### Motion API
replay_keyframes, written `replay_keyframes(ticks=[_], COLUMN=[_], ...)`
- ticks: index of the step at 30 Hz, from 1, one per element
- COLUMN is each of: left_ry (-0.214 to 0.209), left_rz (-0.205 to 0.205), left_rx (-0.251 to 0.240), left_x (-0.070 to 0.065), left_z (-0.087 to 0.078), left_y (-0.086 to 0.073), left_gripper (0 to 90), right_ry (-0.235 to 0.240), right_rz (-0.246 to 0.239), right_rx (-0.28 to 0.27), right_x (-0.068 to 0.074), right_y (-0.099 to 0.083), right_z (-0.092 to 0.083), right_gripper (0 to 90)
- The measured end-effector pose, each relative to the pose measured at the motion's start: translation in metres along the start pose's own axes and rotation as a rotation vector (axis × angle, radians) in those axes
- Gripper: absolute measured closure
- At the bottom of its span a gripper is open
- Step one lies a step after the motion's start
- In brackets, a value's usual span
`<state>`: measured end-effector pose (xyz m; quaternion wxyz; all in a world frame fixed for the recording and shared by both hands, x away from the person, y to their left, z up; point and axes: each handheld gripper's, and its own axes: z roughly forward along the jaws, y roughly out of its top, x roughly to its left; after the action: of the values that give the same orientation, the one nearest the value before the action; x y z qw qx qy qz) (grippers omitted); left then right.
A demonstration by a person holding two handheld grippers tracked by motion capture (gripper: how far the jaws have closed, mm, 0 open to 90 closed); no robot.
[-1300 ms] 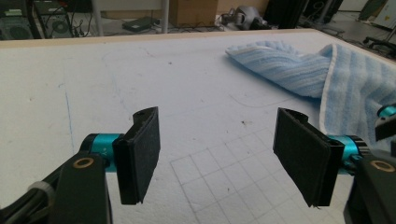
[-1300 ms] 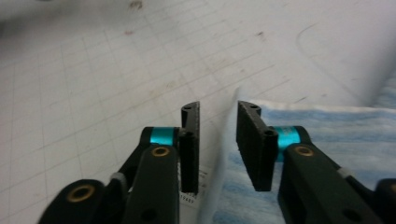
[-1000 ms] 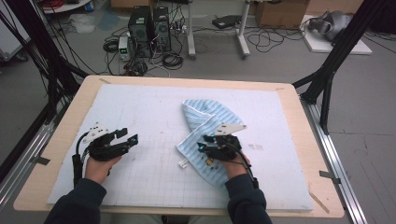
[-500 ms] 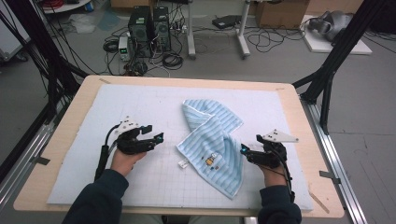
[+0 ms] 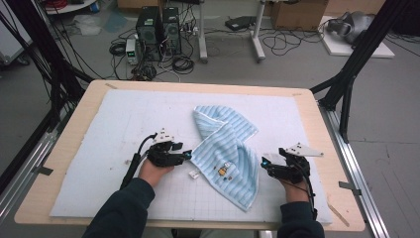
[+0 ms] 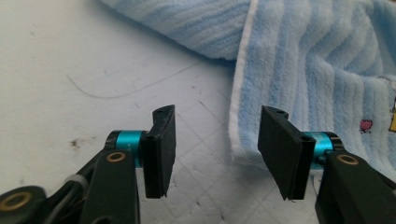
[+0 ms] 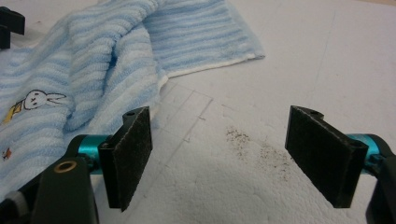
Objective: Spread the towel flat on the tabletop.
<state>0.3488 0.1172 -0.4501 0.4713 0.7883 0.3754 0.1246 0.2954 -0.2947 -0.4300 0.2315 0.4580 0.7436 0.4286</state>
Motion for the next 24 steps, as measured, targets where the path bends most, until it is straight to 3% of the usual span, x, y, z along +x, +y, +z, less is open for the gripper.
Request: replay_keyframes(ticks=[3, 5, 7, 10, 15, 21, 24], left_ry=[0.006, 0.010, 0.019, -0.002, 0.003, 0.016, 0.019], left_rz=[0.025, 0.079, 0.111, 0.136, 0.181, 0.165, 0.141], left_rx=[0.039, 0.087, 0.094, 0.102, 0.138, 0.134, 0.110], left_x=[-0.002, -0.006, -0.010, -0.012, -0.013, -0.007, -0.004], left_z=[0.003, 0.006, 0.007, 0.005, -0.008, -0.033, -0.046], left_y=[0.001, 0.001, 0.002, 0.001, 0.000, -0.013, -0.021], left_gripper=[54.2, 57.2, 63.7, 80.5, 84.0, 84.4, 84.4], right_ry=[0.007, 0.007, 0.009, 0.010, 0.007, 0.005, 0.007], right_rz=[0.005, 0.002, 0.001, -0.001, -0.001, 0.012, 0.015], right_rx=[0.004, 0.002, 0.004, 0.004, 0.002, 0.000, 0.001], right_x=[0.000, 0.001, 0.003, 0.004, 0.004, 0.005, 0.008], right_y=[0.000, 0.000, 0.001, 0.002, 0.002, 0.005, 0.007], right_z=[0.000, 0.001, 0.002, 0.002, 0.002, 0.005, 0.009], right_gripper=[22.4, 22.5, 22.5, 22.5, 22.5, 22.5, 22.5])
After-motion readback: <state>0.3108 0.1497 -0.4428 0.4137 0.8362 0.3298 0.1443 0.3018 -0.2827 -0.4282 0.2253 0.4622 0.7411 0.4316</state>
